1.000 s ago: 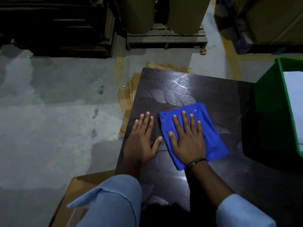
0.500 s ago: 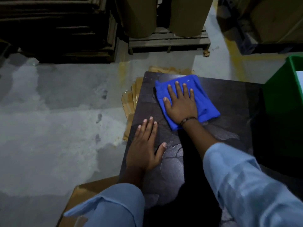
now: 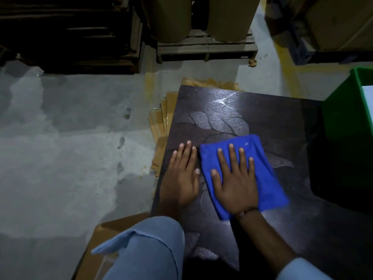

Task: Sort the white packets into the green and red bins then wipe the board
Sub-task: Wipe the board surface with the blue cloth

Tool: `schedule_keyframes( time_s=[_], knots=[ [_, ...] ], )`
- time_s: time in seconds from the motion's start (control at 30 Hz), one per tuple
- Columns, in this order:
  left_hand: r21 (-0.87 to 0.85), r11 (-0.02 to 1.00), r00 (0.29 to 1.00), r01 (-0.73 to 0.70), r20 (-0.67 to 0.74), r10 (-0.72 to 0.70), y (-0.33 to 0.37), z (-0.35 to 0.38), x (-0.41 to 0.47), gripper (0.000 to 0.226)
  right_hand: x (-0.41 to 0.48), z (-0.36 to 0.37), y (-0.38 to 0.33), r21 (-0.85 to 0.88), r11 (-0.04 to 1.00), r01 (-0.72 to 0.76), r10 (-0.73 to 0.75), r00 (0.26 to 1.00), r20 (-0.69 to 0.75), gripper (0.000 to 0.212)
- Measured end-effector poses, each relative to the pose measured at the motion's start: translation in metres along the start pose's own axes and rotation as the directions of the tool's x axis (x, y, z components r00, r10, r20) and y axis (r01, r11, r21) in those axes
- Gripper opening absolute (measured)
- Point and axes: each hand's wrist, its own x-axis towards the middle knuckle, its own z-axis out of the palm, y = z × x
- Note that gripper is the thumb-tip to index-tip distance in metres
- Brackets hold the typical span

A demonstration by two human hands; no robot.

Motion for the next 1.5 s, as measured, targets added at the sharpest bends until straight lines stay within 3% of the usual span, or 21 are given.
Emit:
schedule_keyframes(
  time_s=[0.2,0.3,0.4,0.5,0.57,0.63,0.77,0.97,1.07,1.27,1.5],
  knots=[
    [-0.011,1.0,1.0,0.002,-0.01,-0.002,0.002,-0.002,0.001,0.063,0.155,-0.004,-0.008,0.079,0.992,-0.1,0.099,0.995,0.022,0.069],
    [0.014,1.0,1.0,0.008,-0.002,-0.008,0.0,-0.001,0.001,0.063,0.208,-0.005,-0.04,0.095,0.995,-0.015,0.01,0.998,0.055,0.068],
    [0.037,0.999,1.0,-0.01,-0.014,0.01,-0.001,0.002,0.001,0.063,0.222,-0.005,-0.074,0.09,0.985,0.146,-0.154,0.985,0.082,0.07],
    [0.017,1.0,0.999,-0.009,-0.039,0.009,-0.002,0.004,0.0,0.063,0.214,-0.005,-0.072,0.079,0.972,0.221,-0.227,0.971,0.076,0.069],
    [0.019,1.0,0.999,-0.001,-0.035,0.002,0.0,0.004,-0.001,0.064,0.206,-0.004,-0.047,0.086,0.977,0.194,-0.197,0.98,0.035,0.068],
    [0.026,1.0,0.999,-0.002,-0.033,0.003,0.001,0.004,-0.001,0.064,0.199,-0.005,-0.014,0.111,0.992,0.061,-0.062,0.998,-0.001,0.069],
    [0.043,0.999,1.0,-0.002,-0.017,0.003,-0.001,0.004,0.001,0.065,0.169,-0.004,0.028,0.102,0.988,-0.117,0.12,0.993,-0.022,0.07],
    [0.036,0.999,1.0,-0.023,0.0,0.023,-0.001,-0.001,0.003,0.064,0.06,0.003,0.001,0.055,0.998,-0.002,0.006,0.997,-0.071,0.067],
    [-0.001,1.0,1.0,-0.025,-0.016,0.025,-0.002,-0.001,-0.002,0.063,0.004,0.007,-0.015,0.042,0.999,0.001,0.001,0.998,-0.064,0.067],
    [0.022,0.999,0.995,0.025,0.093,-0.027,0.015,-0.013,-0.008,0.062,-0.094,0.003,-0.024,0.044,0.999,-0.022,0.023,1.0,-0.018,0.068],
    [0.085,0.996,0.994,-0.018,0.112,0.008,0.017,-0.025,-0.109,0.064,-0.196,0.003,-0.035,0.046,0.999,0.005,-0.005,1.0,-0.003,0.069]
  ],
)
